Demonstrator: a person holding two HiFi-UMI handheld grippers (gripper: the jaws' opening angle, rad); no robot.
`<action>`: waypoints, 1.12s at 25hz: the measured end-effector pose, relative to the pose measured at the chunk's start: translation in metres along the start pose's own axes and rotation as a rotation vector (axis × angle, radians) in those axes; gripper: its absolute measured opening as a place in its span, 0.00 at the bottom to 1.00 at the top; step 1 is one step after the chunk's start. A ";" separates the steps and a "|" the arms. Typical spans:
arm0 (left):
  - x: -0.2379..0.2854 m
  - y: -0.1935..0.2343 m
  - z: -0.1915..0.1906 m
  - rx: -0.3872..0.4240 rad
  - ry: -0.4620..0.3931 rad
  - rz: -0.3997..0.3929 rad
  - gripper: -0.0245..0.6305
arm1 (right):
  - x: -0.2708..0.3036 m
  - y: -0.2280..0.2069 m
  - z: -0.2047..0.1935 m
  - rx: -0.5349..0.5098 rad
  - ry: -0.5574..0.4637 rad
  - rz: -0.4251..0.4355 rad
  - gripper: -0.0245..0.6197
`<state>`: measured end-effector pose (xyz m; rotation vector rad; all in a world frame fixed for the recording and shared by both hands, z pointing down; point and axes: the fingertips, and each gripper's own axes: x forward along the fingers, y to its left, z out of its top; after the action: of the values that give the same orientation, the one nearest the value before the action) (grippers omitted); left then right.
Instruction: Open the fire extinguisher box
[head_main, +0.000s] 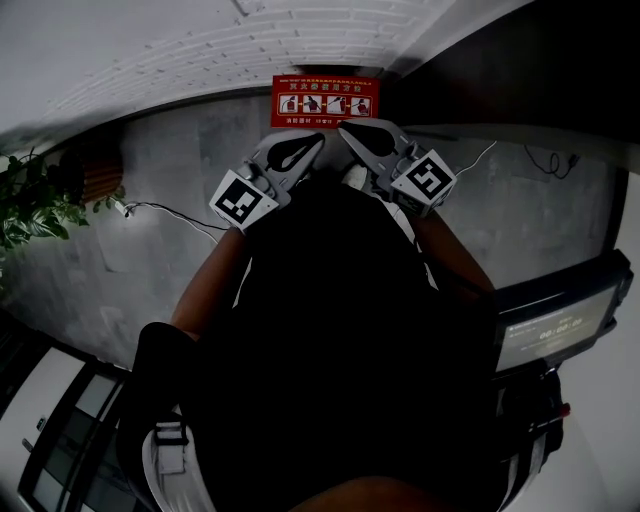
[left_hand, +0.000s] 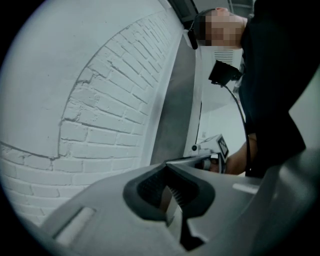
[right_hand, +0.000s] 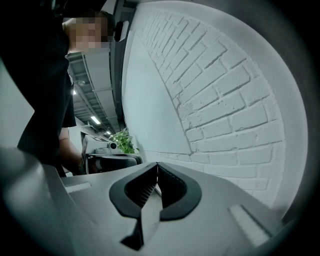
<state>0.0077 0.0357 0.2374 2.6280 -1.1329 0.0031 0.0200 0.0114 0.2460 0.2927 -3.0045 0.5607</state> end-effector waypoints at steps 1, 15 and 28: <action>0.000 0.003 -0.002 0.005 0.005 -0.003 0.04 | 0.002 -0.003 -0.001 0.009 0.004 -0.004 0.05; 0.003 0.081 -0.080 -0.022 0.081 0.002 0.04 | 0.041 -0.065 -0.087 0.176 0.080 -0.079 0.05; 0.035 0.142 -0.205 -0.059 0.168 0.061 0.04 | 0.043 -0.142 -0.244 0.516 0.062 -0.230 0.06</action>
<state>-0.0476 -0.0297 0.4738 2.4873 -1.1360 0.1962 0.0150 -0.0372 0.5270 0.6223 -2.6639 1.2794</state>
